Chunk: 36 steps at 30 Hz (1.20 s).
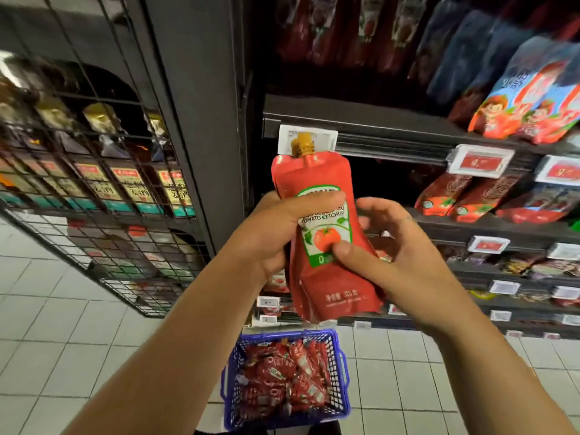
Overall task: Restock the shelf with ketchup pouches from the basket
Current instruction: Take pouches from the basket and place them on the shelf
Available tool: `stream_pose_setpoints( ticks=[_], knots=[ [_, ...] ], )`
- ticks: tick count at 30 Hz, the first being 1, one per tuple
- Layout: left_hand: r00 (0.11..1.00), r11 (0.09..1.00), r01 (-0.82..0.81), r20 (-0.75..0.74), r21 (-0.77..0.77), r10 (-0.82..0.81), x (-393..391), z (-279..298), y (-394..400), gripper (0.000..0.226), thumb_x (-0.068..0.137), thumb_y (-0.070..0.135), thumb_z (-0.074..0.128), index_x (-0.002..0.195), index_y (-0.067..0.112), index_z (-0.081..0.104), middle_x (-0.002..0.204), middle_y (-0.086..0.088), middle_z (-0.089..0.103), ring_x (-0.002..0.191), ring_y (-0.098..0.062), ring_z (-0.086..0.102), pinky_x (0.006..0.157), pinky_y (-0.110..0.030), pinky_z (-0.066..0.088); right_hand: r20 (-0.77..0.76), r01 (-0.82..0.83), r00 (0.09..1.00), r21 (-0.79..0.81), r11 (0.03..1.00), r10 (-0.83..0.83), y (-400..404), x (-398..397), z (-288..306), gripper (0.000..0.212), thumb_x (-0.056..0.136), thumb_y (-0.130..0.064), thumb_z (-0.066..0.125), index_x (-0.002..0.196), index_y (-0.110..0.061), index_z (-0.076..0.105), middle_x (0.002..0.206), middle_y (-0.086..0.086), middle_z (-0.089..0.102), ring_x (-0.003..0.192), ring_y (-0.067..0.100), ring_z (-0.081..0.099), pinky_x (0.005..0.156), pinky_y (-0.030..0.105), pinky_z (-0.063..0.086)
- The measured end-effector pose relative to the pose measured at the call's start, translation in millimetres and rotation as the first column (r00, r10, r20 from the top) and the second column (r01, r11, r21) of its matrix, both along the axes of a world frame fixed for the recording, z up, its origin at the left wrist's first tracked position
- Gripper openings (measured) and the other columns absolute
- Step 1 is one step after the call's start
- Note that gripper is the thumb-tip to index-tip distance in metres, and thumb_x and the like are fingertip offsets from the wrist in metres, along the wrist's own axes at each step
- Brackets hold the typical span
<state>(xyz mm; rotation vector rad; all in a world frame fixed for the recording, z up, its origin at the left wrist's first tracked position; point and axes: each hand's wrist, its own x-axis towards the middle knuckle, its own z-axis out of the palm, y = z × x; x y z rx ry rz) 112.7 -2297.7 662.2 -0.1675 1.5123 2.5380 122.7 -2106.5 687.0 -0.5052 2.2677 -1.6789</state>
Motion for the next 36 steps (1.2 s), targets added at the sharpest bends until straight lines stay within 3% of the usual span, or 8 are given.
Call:
stream_pose_setpoints(
  ticks=[5,8,10,14,21,28,32,36],
  knots=[
    [0.988,0.965,-0.118,-0.122,-0.235,0.092,-26,28,23,0.043,0.067,0.044,0.086,0.096,0.014,0.078,0.097,-0.015,0.077,0.09,-0.032,0.076,0.075,-0.041,0.061,0.097,-0.15,0.984,-0.023,0.988,0.152,-2,-42,8,0.047,0.068,-0.041,0.087,0.11,-0.032,0.068,0.106,-0.004,0.076,0.095,0.018,0.074,0.087,0.044,0.059],
    [0.988,0.951,-0.145,-0.088,-0.273,0.126,-41,43,32,0.055,0.069,0.062,0.078,0.105,0.021,0.076,0.103,-0.011,0.077,0.095,-0.031,0.075,0.084,-0.046,0.059,0.059,-0.082,0.994,-0.204,0.975,0.096,15,-61,0,0.038,0.072,-0.025,0.084,0.108,-0.024,0.07,0.104,0.004,0.077,0.094,0.022,0.074,0.081,0.038,0.059],
    [0.981,0.953,-0.193,-0.054,-0.232,0.185,-49,49,33,0.07,0.069,0.062,0.078,0.119,0.014,0.068,0.107,-0.013,0.076,0.097,-0.034,0.074,0.083,-0.049,0.059,0.163,0.035,0.986,-0.386,0.922,0.031,25,-74,-6,0.03,0.076,-0.017,0.079,0.105,-0.019,0.072,0.104,0.01,0.076,0.093,0.026,0.074,0.076,0.037,0.058],
    [0.923,0.909,-0.364,-0.209,-0.204,0.323,-69,59,38,0.028,0.087,0.05,0.066,0.101,0.029,0.076,0.101,-0.008,0.077,0.09,-0.027,0.076,0.072,-0.038,0.059,0.315,0.152,0.948,-0.563,0.812,0.041,49,-107,0,0.018,0.086,-0.02,0.074,0.103,-0.014,0.075,0.105,0.017,0.075,0.09,0.027,0.074,0.073,0.036,0.059],
    [0.83,0.842,-0.497,-0.399,-0.211,0.39,-99,78,21,0.016,0.099,0.026,0.059,0.114,0.028,0.065,0.106,-0.005,0.073,0.092,-0.022,0.072,0.077,-0.039,0.059,0.355,0.115,0.929,-0.544,0.831,0.103,64,-139,21,0.034,0.081,-0.033,0.074,0.105,-0.009,0.069,0.094,0.019,0.075,0.075,0.027,0.075,0.063,0.036,0.059],
    [0.77,0.791,-0.586,-0.424,-0.175,0.477,-142,123,-14,0.009,0.097,0.009,0.06,0.106,0.01,0.061,0.086,-0.006,0.074,0.079,-0.023,0.073,0.068,-0.037,0.059,0.356,0.128,0.932,-0.483,0.866,0.061,44,-136,25,0.04,0.082,-0.034,0.076,0.107,-0.004,0.067,0.094,0.023,0.074,0.076,0.032,0.075,0.063,0.038,0.059],
    [0.726,0.804,-0.587,-0.498,-0.091,0.474,-169,152,-26,0.02,0.09,0.004,0.066,0.104,0.017,0.07,0.101,-0.008,0.077,0.091,-0.027,0.074,0.073,-0.04,0.06,0.364,0.15,0.931,-0.476,0.867,0.039,29,-131,28,0.033,0.08,-0.035,0.077,0.101,-0.01,0.071,0.097,0.022,0.075,0.08,0.035,0.075,0.066,0.04,0.06],
    [0.682,0.699,-0.7,-0.424,-0.145,0.596,-198,161,-38,0.014,0.078,0.011,0.067,0.086,0.022,0.067,0.075,0.005,0.074,0.08,-0.022,0.07,0.077,-0.043,0.058,0.354,0.185,0.935,-0.47,0.863,-0.007,21,-130,35,0.022,0.082,-0.033,0.075,0.096,-0.016,0.074,0.096,0.021,0.075,0.081,0.034,0.075,0.065,0.04,0.06]
  ],
)
